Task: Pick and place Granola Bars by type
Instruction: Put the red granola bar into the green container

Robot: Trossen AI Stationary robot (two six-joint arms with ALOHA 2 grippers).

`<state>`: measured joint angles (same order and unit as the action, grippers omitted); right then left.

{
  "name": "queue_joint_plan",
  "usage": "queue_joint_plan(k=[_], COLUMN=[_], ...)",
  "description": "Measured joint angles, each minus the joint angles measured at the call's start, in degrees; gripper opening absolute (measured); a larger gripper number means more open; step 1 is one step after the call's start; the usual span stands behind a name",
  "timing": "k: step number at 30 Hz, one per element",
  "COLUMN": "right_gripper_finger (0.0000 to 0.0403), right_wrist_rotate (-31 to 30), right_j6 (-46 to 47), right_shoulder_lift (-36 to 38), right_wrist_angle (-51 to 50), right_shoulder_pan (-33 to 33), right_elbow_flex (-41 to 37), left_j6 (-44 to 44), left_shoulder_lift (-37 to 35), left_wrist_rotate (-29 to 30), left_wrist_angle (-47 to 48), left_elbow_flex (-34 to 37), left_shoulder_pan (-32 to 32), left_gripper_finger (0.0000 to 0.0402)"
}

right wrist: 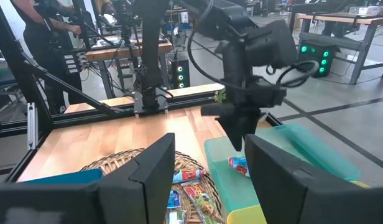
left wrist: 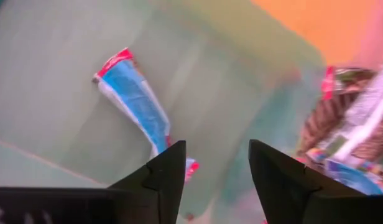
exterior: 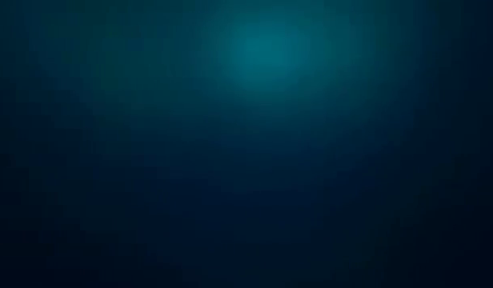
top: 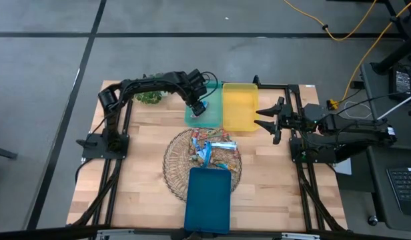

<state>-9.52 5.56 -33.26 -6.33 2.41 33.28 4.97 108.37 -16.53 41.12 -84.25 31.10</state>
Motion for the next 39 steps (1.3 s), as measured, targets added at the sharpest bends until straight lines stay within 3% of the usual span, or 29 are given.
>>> queue_joint_plan(k=[10,24,39], right_gripper_finger=[0.0196,0.0196,0.0196], right_wrist_rotate=[0.0,0.0,0.0], right_j6=[-0.1,-1.6,-3.7], right_shoulder_lift=[0.0,0.0,0.0], right_wrist_angle=[0.0,0.0,0.0], right_shoulder_pan=[0.0,0.0,0.0], right_elbow_flex=[0.0,0.0,0.0], left_j6=[2.0,11.5,22.1], left_shoulder_lift=[-8.9,-21.5,-23.9], left_wrist_rotate=[2.2,7.3,10.4], left_wrist_angle=[-0.1,1.3,9.7], left_elbow_flex=[0.0,0.0,0.0], left_shoulder_pan=[-3.6,-11.5,-23.1], left_gripper_finger=[0.014,0.0092,0.0088])
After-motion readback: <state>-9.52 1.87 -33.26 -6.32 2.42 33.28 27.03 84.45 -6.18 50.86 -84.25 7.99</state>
